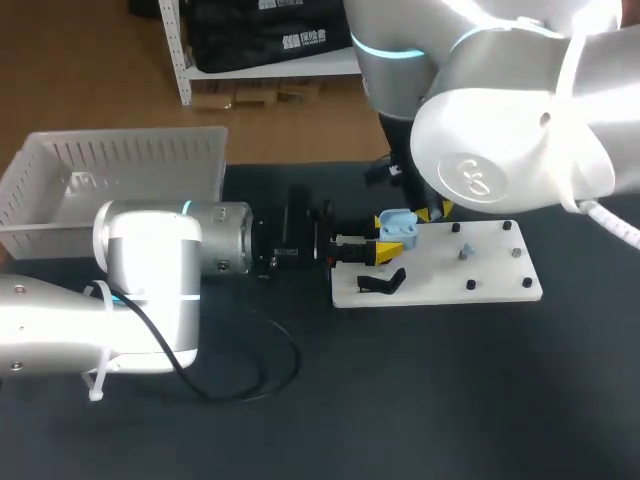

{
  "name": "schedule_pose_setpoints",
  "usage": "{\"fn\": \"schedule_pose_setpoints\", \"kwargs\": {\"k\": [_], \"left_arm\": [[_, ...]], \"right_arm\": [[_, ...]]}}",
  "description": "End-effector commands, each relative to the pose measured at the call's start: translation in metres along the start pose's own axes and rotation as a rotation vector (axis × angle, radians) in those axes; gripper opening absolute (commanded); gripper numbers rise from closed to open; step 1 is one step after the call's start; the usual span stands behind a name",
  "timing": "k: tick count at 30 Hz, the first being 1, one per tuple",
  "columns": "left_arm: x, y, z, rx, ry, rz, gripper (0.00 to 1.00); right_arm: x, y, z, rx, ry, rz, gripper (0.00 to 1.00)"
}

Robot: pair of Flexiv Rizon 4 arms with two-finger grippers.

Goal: Pick up each earbud case from the left stands, insert the matching earbuds, close the lid, and place the case in the box.

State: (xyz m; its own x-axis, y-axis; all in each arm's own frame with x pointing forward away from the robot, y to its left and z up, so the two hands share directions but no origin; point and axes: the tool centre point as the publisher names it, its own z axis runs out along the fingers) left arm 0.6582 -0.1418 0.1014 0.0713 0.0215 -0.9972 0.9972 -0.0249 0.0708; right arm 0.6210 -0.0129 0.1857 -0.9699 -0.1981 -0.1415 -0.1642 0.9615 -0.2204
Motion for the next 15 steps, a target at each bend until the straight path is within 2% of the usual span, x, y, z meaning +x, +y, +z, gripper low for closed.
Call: {"fn": "schedule_pose_setpoints", "kwargs": {"k": [1,2,3,4,6,7,8,15], "left_arm": [[0.000,0.002,0.000,0.005,-0.001,-0.001,0.00],[0.000,0.002,0.000,0.005,-0.001,-0.001,0.00],[0.000,0.002,0.000,0.005,-0.001,-0.001,0.00],[0.000,0.002,0.000,0.005,-0.001,-0.001,0.00],[0.000,0.002,0.000,0.005,-0.001,-0.001,0.00],[0.000,0.002,0.000,0.005,-0.001,-0.001,0.00],[0.000,0.002,0.000,0.005,-0.001,-0.001,0.00],[0.000,0.002,0.000,0.005,-0.001,-0.001,0.00]], "right_arm": [[0.000,0.000,-0.001,0.002,-0.001,0.002,0.00],[0.000,0.000,-0.001,0.002,-0.001,0.002,0.00],[-0.004,0.002,0.000,0.052,0.043,0.084,0.00],[-0.008,0.002,-0.001,0.096,0.050,0.131,0.00],[-0.016,0.005,-0.007,0.015,0.125,0.310,0.00],[-0.019,0.007,-0.010,0.030,0.114,0.341,0.00],[-0.020,0.009,-0.011,0.004,0.130,0.376,0.00],[-0.021,0.026,-0.013,-0.040,0.171,0.464,0.00]]}}
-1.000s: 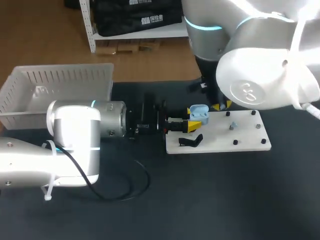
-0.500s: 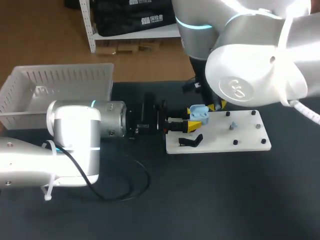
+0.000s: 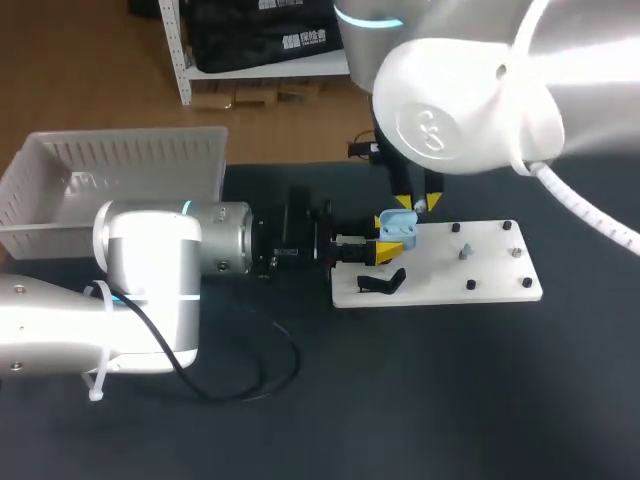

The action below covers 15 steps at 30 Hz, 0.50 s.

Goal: Pick up each earbud case from the left stands, insert the matching earbuds, close the lid, and place the case in the box.

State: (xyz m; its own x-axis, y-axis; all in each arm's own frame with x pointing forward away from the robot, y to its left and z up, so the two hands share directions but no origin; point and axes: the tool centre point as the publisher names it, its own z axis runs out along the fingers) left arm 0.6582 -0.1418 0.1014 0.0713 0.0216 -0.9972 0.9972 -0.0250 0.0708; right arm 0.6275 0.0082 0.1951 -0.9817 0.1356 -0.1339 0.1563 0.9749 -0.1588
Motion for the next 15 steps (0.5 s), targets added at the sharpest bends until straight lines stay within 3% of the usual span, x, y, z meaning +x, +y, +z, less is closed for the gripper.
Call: {"fn": "schedule_pose_setpoints", "kwargs": {"k": [1,7,15], "left_arm": [[0.000,0.002,0.000,0.005,-0.001,-0.001,0.00],[0.000,0.002,0.000,0.005,-0.001,-0.001,0.00],[0.000,0.002,0.000,0.005,-0.001,-0.001,0.00]], "right_arm": [[-0.004,0.013,-0.001,-0.008,0.110,0.133,0.00],[0.006,0.015,0.009,-0.025,0.164,0.153,0.00],[0.007,0.012,0.009,-0.054,0.160,0.174,0.00]]}}
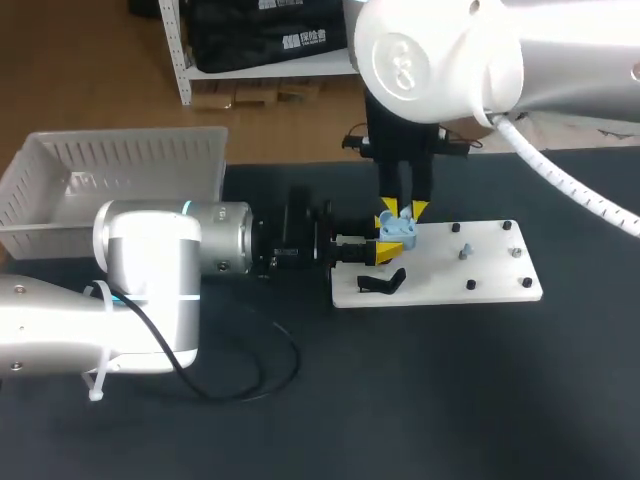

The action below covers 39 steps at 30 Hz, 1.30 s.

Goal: Pick up each earbud case from the left stands, insert the matching earbuds, close the lid, and place the case in the box.

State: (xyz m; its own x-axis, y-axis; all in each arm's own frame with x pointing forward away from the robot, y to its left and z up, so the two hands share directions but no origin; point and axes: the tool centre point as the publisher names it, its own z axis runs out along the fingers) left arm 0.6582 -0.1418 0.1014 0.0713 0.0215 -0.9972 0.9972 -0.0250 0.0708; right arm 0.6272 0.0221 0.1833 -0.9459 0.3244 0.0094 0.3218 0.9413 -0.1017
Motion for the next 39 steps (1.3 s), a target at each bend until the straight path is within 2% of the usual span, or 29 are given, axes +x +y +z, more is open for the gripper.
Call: {"fn": "schedule_pose_setpoints", "kwargs": {"k": [1,10,17,21,39], "left_arm": [[0.000,0.002,0.000,0.005,-0.001,-0.001,0.00],[0.000,0.002,0.000,0.005,-0.001,-0.001,0.00],[0.000,0.002,0.000,0.005,-0.001,-0.001,0.00],[0.000,0.002,0.000,0.005,-0.001,-0.001,0.00],[0.000,0.002,0.000,0.005,-0.001,-0.001,0.00]], "right_arm": [[0.003,-0.004,0.000,-0.008,-0.007,0.001,0.00],[0.003,-0.004,0.000,-0.008,-0.007,0.001,0.00],[-0.005,-0.002,0.002,-0.020,0.025,0.192,0.00],[-0.005,0.002,0.002,-0.018,0.030,0.254,0.00],[-0.005,0.009,0.017,-0.005,0.035,0.366,0.00]]}}
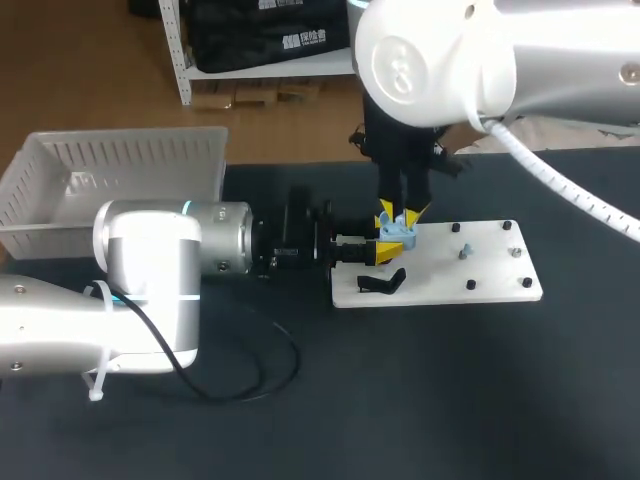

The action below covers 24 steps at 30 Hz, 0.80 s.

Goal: Pick up each earbud case from the left stands, insert the matching earbuds, close the lid, and place the case in the box.

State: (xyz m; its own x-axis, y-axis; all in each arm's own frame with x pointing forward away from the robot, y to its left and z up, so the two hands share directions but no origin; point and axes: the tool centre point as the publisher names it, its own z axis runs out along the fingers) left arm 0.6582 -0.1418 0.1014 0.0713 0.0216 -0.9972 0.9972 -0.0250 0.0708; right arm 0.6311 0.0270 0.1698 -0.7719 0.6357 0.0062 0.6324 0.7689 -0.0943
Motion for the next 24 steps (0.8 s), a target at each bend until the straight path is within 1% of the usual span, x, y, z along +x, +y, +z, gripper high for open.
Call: {"fn": "schedule_pose_setpoints", "kwargs": {"k": [1,11,24], "left_arm": [[0.000,0.002,0.000,0.005,-0.001,-0.001,0.00],[0.000,0.002,0.000,0.005,-0.001,-0.001,0.00],[0.000,0.002,0.000,0.005,-0.001,-0.001,0.00]], "right_arm": [[-0.004,0.003,0.004,0.007,-0.001,0.015,0.00],[-0.011,0.005,0.007,-0.001,-0.004,0.033,0.00],[-0.017,0.011,0.012,0.015,-0.007,0.037,0.00]]}}
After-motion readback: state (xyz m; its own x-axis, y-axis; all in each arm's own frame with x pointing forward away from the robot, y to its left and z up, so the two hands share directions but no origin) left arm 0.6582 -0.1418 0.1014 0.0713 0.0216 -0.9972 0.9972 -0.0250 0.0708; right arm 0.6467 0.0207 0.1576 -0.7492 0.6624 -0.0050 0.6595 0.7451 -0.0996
